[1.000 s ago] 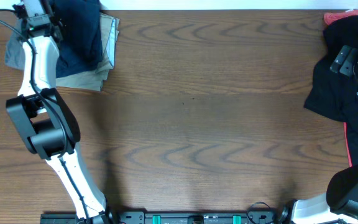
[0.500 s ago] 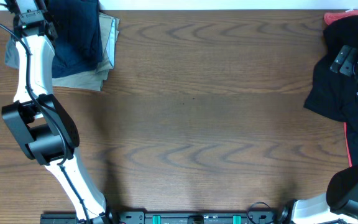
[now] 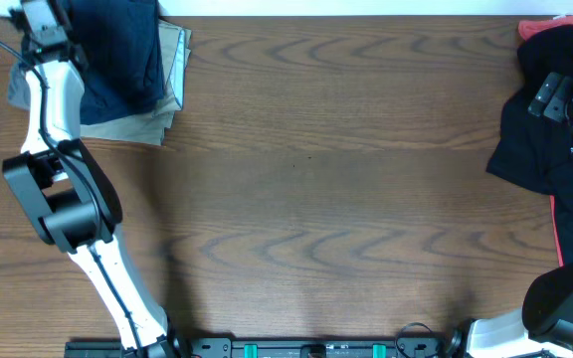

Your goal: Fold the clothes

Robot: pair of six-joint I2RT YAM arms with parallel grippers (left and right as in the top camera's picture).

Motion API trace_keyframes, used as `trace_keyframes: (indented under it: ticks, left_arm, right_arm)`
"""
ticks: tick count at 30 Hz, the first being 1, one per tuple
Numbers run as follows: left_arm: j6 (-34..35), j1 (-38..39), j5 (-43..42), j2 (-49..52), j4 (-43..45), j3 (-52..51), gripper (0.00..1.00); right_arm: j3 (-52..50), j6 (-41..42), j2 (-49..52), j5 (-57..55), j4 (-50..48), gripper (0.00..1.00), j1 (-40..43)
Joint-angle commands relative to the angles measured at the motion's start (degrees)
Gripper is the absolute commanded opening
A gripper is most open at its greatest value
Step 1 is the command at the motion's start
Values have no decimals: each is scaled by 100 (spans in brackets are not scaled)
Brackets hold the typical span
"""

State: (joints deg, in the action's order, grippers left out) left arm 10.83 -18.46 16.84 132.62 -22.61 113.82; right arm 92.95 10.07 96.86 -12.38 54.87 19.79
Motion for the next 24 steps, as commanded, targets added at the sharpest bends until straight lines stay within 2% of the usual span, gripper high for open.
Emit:
trace_keyframes:
  ticks: [1,2,5,7,15,18,19,20,22,23,24]
  left_arm:
    - [-138,-273,52,450,-203,79,7]
    - [-140,-315,52,490,-286,79,10]
    - [-140,-404,55,490,-522,81,11]
    - [-138,-409,55,367,-566,81,6]
    - [90,-81,31,-680,-693,81,7]
    - [92,136,28,-1150,-804,81,15]
    - [92,212,28,-1290,-859,81,22]
    - [107,306,26,-1445,-929,81,41]
    - [107,501,-15,-1703,-1121,81,89]
    - [105,590,-105,-1805,-1204,81,97]
    - [105,695,-254,-1899,-1287,81,100]
  right_arm:
    - [70,61,-35,-22,7,99,2]
    - [70,61,-35,-22,9,99,2]
    - [70,61,-35,-22,7,99,2]
    - [70,61,-35,-22,9,99,4]
    - [70,61,-35,-22,7,99,2]
    - [70,61,-35,-22,9,99,2]
    - [70,61,-35,-22,7,99,2]
    - [70,61,-35,-22,7,99,2]
    - [70,61,-35,-22,9,99,7]
    - [70,61,-35,-22,9,99,7]
    - [70,61,-35,-22,7,99,7]
